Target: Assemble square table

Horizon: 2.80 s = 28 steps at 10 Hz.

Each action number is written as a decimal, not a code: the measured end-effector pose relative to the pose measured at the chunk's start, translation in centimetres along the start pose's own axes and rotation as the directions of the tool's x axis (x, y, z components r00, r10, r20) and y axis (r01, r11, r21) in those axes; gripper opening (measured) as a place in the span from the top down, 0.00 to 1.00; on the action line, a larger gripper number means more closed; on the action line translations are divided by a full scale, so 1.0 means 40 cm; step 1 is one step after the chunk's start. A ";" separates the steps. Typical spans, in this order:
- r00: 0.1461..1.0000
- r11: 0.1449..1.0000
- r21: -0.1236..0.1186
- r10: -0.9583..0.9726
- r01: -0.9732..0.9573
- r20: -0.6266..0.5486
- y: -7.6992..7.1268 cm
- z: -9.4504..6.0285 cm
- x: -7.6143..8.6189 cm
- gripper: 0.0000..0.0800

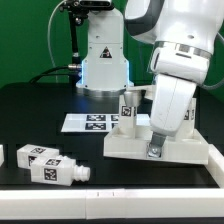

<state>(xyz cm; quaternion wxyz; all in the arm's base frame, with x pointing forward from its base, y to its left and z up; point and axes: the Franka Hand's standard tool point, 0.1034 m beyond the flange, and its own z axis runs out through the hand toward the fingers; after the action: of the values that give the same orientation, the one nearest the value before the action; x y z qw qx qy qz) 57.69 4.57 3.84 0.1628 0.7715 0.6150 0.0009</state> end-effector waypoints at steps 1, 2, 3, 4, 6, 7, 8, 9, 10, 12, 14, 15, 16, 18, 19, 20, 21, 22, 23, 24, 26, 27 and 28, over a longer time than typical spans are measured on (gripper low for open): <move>1.000 1.000 -0.005 -0.026 0.025 -0.002 0.005 0.000 0.001 0.93; 0.998 0.998 -0.014 -0.064 0.064 -0.008 0.017 0.002 0.008 0.93; 0.996 0.996 -0.022 -0.085 0.085 -0.010 0.037 0.007 0.029 0.93; 0.995 0.995 -0.024 -0.095 0.095 0.003 0.070 0.013 0.051 0.93; 0.994 0.994 -0.033 -0.105 0.105 0.016 0.107 0.022 0.053 0.93; 0.994 0.994 -0.031 -0.104 0.104 0.017 0.105 0.023 0.050 0.93; 0.995 0.994 -0.030 -0.103 0.103 0.018 0.105 0.024 0.048 0.93; 0.995 0.994 -0.029 -0.102 0.102 0.019 0.105 0.024 0.046 0.93; 0.995 0.994 -0.029 -0.101 0.101 0.019 0.105 0.025 0.045 0.93; 0.995 0.995 -0.023 -0.098 0.099 0.025 0.109 0.024 0.041 0.93; 0.995 0.996 -0.025 -0.086 0.087 0.043 0.158 0.016 0.057 0.93; 0.994 0.995 -0.017 -0.093 0.094 0.055 0.166 0.024 0.067 0.93; 0.993 0.995 -0.010 -0.095 0.096 0.067 0.178 0.028 0.072 0.93; 0.993 0.996 -0.012 -0.092 0.093 0.078 0.200 0.036 0.072 0.93; 0.993 0.996 -0.011 -0.082 0.083 0.080 0.200 0.036 0.072 0.93; 0.994 0.997 -0.013 -0.079 0.080 0.082 0.200 0.036 0.072 0.93; 0.993 0.996 -0.014 -0.085 0.086 0.085 0.200 0.036 0.071 0.93; 0.993 0.996 -0.017 -0.085 0.087 0.087 0.200 0.036 0.071 0.93; 0.992 0.996 -0.021 -0.082 0.084 0.093 0.199 0.036 0.072 0.93; 0.991 0.995 -0.031 -0.096 0.099 0.093 0.192 0.036 0.070 0.93; 0.990 0.994 -0.030 -0.106 0.110 0.096 0.181 0.039 0.065 0.93; 0.990 0.994 -0.029 -0.106 0.109 0.096 0.180 0.040 0.065 0.93; 0.990 0.994 -0.028 -0.106 0.110 0.097 0.179 0.042 0.064 0.93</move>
Offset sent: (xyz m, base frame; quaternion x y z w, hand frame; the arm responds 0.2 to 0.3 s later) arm 0.0550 0.0406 -0.0070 -0.0108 0.0255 -0.0271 0.9993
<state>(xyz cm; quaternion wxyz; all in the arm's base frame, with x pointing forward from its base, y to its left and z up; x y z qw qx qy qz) 65.44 5.23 3.55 0.2048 0.7334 0.6473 -0.0344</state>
